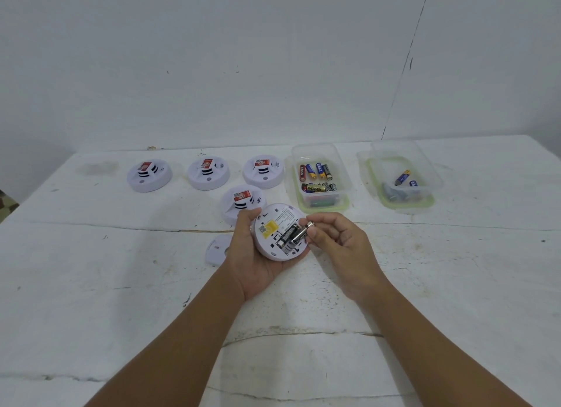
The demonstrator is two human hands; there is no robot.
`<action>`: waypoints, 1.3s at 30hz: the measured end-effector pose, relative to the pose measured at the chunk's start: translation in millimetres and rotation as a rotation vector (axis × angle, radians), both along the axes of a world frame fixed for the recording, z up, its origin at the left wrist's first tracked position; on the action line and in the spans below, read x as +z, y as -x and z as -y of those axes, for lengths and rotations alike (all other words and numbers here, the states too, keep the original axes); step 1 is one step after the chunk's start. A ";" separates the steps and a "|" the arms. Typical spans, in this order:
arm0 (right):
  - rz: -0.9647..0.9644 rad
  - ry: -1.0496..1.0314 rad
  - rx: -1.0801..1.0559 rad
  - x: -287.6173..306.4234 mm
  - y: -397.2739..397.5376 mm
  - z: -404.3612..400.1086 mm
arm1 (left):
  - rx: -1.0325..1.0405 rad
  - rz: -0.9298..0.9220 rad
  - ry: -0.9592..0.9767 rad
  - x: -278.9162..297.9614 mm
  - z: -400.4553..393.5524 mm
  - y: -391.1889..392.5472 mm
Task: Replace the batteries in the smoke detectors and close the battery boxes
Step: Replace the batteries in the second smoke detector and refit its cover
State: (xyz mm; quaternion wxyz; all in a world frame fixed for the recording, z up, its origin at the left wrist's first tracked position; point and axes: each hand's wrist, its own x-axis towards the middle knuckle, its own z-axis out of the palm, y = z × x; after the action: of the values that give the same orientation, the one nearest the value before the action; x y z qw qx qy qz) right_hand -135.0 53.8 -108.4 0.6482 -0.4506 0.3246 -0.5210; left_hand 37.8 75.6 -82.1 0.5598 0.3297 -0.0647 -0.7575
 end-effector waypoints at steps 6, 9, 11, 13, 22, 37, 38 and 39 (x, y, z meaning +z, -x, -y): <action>-0.183 0.101 -0.053 -0.5 1.2 -0.5 | -0.009 -0.005 -0.003 -1.9 -0.3 -1.3; -0.216 0.113 -0.011 4.0 2.8 -3.8 | -0.005 -0.002 0.003 -2.7 0.2 -1.9; -0.209 0.097 -0.016 4.8 2.0 -5.3 | -0.004 -0.014 0.005 -2.6 -0.4 -1.3; -0.195 0.072 -0.031 5.1 1.0 -5.1 | -0.004 -0.012 0.005 -3.4 -0.2 -1.4; -0.077 0.027 -0.018 4.2 -0.1 -2.1 | -0.006 -0.020 0.005 -1.2 0.4 -0.4; -0.144 0.064 -0.056 -2.2 -0.7 -1.7 | -0.006 -0.021 0.005 -1.6 0.0 -1.1; -0.106 0.041 -0.039 -3.0 -1.2 -1.5 | -0.006 -0.026 0.003 -2.3 0.1 -1.4; -0.076 0.027 -0.028 -3.5 -1.5 -1.2 | -0.008 -0.031 0.003 -2.3 -0.1 -1.6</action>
State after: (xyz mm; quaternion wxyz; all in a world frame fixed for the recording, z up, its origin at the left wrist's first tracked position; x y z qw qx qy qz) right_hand -133.5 55.0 -111.9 0.6220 -0.4741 0.3484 -0.5167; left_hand 39.4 75.7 -84.3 0.5583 0.3168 -0.0586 -0.7645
